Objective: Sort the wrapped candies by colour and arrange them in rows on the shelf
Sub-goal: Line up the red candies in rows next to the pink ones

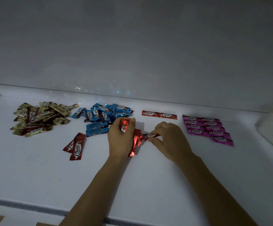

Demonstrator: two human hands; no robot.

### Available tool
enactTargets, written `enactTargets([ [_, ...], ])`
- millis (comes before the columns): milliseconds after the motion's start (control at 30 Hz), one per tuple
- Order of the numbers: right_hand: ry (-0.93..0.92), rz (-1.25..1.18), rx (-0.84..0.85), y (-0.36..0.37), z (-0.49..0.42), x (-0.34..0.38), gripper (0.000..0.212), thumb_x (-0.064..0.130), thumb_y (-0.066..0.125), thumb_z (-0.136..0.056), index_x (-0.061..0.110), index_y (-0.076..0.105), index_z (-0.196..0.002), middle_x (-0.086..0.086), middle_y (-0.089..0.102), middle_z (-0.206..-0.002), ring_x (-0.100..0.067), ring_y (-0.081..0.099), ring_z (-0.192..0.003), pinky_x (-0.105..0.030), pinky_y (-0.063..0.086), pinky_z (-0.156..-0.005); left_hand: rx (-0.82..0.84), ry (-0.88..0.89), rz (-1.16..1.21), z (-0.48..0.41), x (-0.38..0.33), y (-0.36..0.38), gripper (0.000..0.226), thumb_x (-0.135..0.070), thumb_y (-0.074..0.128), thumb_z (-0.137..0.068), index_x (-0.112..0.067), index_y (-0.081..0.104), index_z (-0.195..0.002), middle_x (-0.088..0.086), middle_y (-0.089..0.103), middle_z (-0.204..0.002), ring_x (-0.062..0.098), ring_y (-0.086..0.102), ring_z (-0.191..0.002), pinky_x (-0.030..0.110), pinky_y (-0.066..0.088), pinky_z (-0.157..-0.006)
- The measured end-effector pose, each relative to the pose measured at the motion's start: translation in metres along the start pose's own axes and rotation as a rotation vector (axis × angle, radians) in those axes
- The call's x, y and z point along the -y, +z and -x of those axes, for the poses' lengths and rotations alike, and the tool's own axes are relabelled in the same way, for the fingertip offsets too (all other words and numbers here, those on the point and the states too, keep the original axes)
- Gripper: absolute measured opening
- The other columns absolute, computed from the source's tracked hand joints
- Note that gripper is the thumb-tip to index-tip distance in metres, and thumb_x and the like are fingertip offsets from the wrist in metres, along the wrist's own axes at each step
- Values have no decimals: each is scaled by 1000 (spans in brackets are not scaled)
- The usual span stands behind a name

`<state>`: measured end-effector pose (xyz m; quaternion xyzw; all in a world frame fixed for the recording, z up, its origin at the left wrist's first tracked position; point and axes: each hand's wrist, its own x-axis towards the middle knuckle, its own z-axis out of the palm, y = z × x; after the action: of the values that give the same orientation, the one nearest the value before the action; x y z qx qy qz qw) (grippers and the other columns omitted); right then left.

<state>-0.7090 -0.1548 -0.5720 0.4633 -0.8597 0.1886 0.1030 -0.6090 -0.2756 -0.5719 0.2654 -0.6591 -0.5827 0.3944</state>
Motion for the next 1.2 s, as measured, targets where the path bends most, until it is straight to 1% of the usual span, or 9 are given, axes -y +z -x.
enactTargets([
  [133,10,162,-55,18,-12,0,35,38,68,-83,10,73,-103,-7,64,-81,-24,61,-73,-33,46,-70,-15,-4,18,-1,0,2,7,-23,59,-93,-17,62,-97,-6,63,-83,4,62,-76,14,50,-67],
  [267,95,177,-29,26,-14,1,55,50,46,-89,9,60,-123,-11,67,-109,-30,63,-101,-46,46,-94,-21,-14,13,-1,1,2,12,-25,59,-94,-16,62,-100,-4,64,-86,10,63,-82,19,51,-69],
  [500,45,52,-13,24,-15,-2,47,39,48,-95,7,57,-128,-12,57,-133,-28,52,-125,-42,36,-105,-21,-11,3,-3,2,3,11,-26,60,-93,-18,62,-99,-4,64,-88,15,64,-87,29,52,-77],
  [700,6,-38,-40,28,-24,-13,46,31,35,-89,1,66,-103,-13,68,-102,-31,66,-92,-36,49,-84,-20,-31,37,-2,-2,2,7,-24,58,-94,-28,59,-88,-6,63,-83,7,63,-78,17,47,-65],
  [833,23,-110,-45,30,-23,-16,35,19,45,-89,0,63,-111,-17,63,-117,-33,59,-111,-35,42,-96,-13,-28,27,-3,0,2,5,-26,59,-93,-29,59,-89,-4,65,-86,12,65,-83,27,51,-74],
  [967,130,-465,-115,8,-20,6,24,25,46,-97,10,65,-100,-6,66,-99,-13,60,-92,-19,44,-85,-18,8,-12,-6,2,2,5,-27,58,-94,-29,60,-89,-5,65,-85,12,64,-84,28,52,-76],
  [1067,252,-961,104,-8,-12,30,20,35,55,-93,18,64,-85,-5,67,-80,-18,66,-76,-30,53,-72,-21,36,-29,-6,4,2,8,-26,58,-94,-21,62,-89,-3,65,-81,12,64,-78,30,52,-74],
  [1133,215,-1058,92,-4,1,37,5,20,69,-85,19,66,-89,-2,68,-82,-17,68,-74,-29,55,-68,-22,39,-22,-6,4,2,12,-25,58,-94,-18,62,-85,-2,63,-74,6,60,-69,24,49,-67],
  [1200,244,-1101,49,1,8,38,16,12,73,-80,18,66,-93,-2,69,-86,-17,68,-78,-28,56,-70,-1,37,-19,-4,2,3,14,-25,57,-94,-17,60,-83,-3,59,-71,-2,56,-62,13,45,-60],
])
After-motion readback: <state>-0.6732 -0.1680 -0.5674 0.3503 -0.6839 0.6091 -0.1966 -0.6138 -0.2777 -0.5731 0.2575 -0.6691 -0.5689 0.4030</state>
